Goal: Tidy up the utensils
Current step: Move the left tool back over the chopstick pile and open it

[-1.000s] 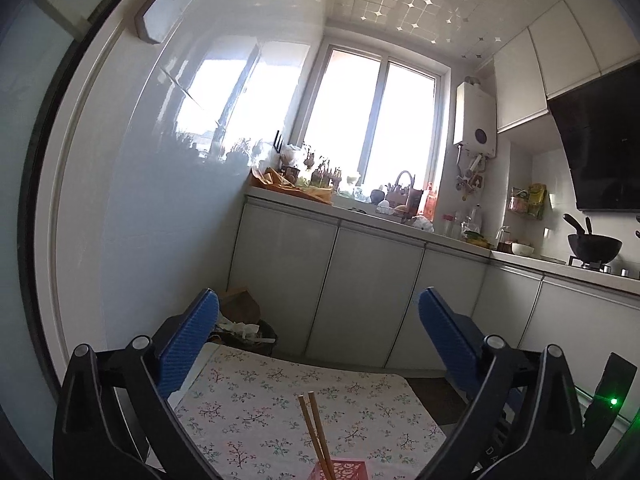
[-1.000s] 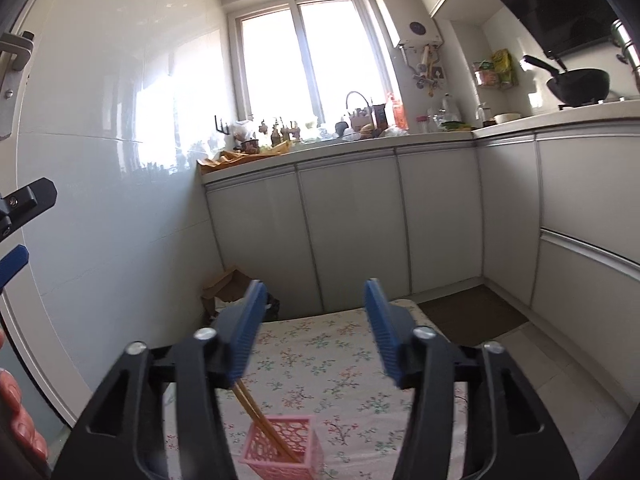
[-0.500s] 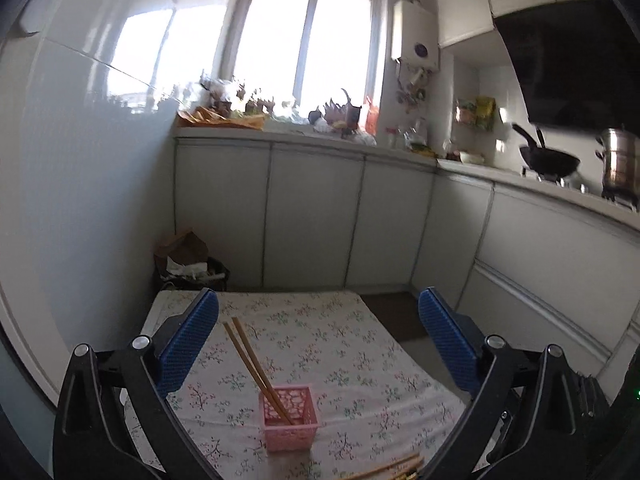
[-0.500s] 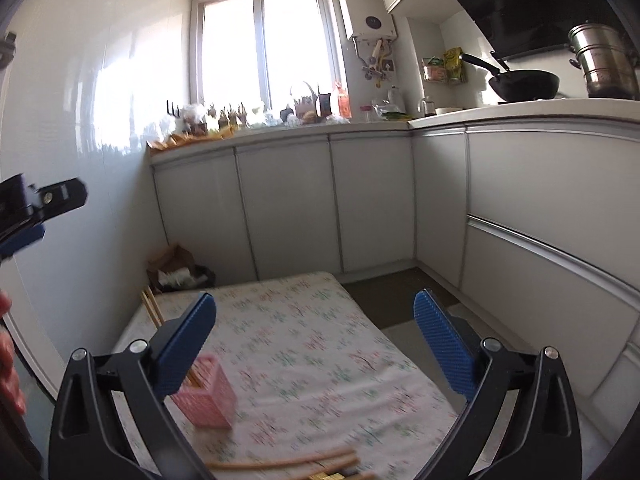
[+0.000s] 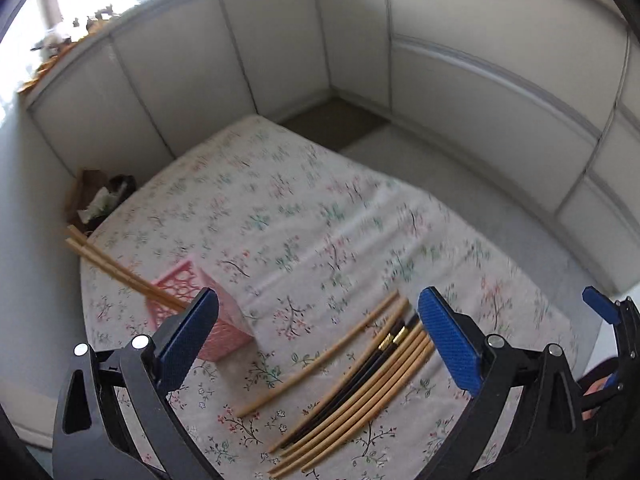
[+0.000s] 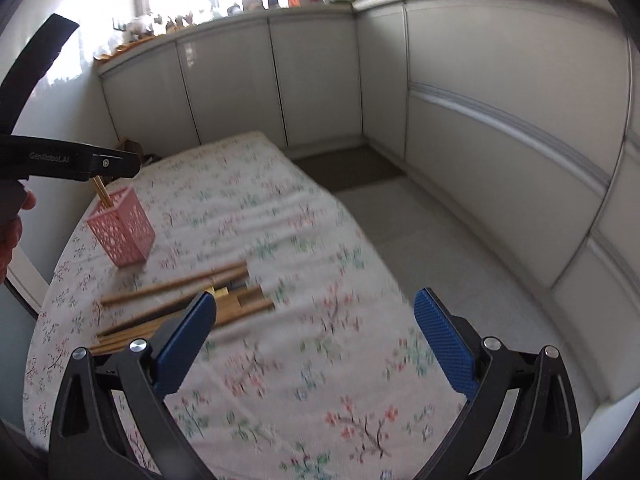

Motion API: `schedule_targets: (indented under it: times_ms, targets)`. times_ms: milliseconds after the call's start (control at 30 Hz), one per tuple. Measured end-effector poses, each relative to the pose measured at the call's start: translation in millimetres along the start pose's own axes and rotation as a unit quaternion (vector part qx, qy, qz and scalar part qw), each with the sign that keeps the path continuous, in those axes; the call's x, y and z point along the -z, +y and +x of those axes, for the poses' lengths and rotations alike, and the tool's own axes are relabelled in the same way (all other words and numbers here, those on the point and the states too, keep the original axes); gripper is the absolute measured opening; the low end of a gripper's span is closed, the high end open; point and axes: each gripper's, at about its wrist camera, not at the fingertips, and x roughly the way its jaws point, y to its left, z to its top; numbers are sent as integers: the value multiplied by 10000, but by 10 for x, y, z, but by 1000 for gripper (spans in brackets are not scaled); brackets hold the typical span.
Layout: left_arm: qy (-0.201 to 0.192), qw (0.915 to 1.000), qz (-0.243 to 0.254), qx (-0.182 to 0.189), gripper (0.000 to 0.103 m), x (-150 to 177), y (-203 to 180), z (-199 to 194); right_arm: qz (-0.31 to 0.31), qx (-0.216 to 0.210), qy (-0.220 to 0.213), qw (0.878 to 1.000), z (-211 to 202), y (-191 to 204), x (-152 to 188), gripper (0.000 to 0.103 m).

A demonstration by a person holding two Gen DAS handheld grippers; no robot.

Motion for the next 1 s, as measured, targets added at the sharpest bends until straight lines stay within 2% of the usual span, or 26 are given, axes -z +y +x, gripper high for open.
schedule_targets:
  times_ms: [100,167,233,300,400,500,600,667,733,800,867,1000]
  targets:
    - [516,9970,563,143,96,-67,-140,327,207,-128,112,9996,69,-97,-10,97]
    - [998,9908,892,181,94,-90,-213,607,325,-193,36,9993,53,-136,-2,97]
    - [1577,9807,1088,390,86,-81,-240,902,284,-186,-33,9994,50,-115,2,97]
    - [2099,9694,1174,483,82,-48,-247,1160,183,-182,-88,9996,50,-90,2,97]
    - [2563,9574,1172,622,76,-23,-245,1440,74,-212,-133,9997,62,-60,-10,97]
    - [2709,9533,1099,758,63,1,-225,1603,-50,-214,-125,9997,79,-33,-11,97]
    - [2760,9529,1080,650,60,20,-202,1713,-144,-168,-150,9996,97,-10,-7,97]
    - [2779,9513,1032,845,60,23,-188,1745,-125,-188,-131,9997,114,-15,-9,97]
    - [2804,9496,1085,890,49,38,-181,1764,-87,-194,-52,9998,151,-30,-11,97]
    - [2887,9460,1129,952,43,57,-185,1800,-41,-202,38,9998,192,-39,-13,97]
    - [2983,9409,1215,1047,39,113,-215,1826,4,-217,114,9997,228,-47,-15,97]
    - [2962,9403,1155,1212,29,151,-197,1833,37,-181,197,9996,271,-46,-11,97]
